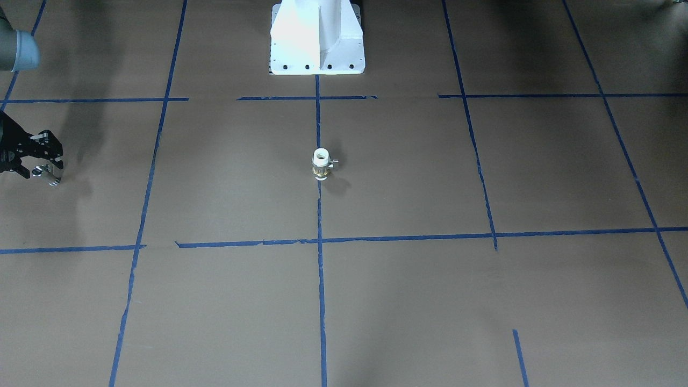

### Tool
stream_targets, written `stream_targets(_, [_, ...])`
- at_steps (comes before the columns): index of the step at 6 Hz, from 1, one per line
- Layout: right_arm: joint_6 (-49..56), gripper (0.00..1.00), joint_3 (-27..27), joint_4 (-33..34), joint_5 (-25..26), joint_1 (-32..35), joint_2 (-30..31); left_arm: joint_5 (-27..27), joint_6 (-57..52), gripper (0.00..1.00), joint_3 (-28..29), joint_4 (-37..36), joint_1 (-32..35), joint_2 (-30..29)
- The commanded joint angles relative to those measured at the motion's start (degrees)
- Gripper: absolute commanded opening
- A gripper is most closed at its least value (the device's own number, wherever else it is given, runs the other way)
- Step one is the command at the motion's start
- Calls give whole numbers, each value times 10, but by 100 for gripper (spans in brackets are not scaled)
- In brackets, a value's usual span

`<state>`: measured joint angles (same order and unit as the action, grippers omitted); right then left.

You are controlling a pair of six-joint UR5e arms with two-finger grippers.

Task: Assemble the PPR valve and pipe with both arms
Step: 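Lower the right gripper onto the chrome valve fitting and close it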

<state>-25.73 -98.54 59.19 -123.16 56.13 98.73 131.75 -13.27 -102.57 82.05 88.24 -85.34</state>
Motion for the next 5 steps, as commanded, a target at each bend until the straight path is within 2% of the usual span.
stream_targets(1, [1, 0, -3, 0, -1, 12, -1, 0, 0, 100, 0, 0, 0, 0])
stream_targets(3, [0, 0, -35, 6, -10, 34, -2, 1, 1, 100, -1, 0, 0, 0])
stream_targets(4, [-10, 0, -62, 26, -10, 34, -5, 12, 0, 100, 0, 0, 1, 1])
stream_targets(5, [-16, 0, -81, 67, -18, 34, -33, 12, -5, 100, -1, 1, 1, 13])
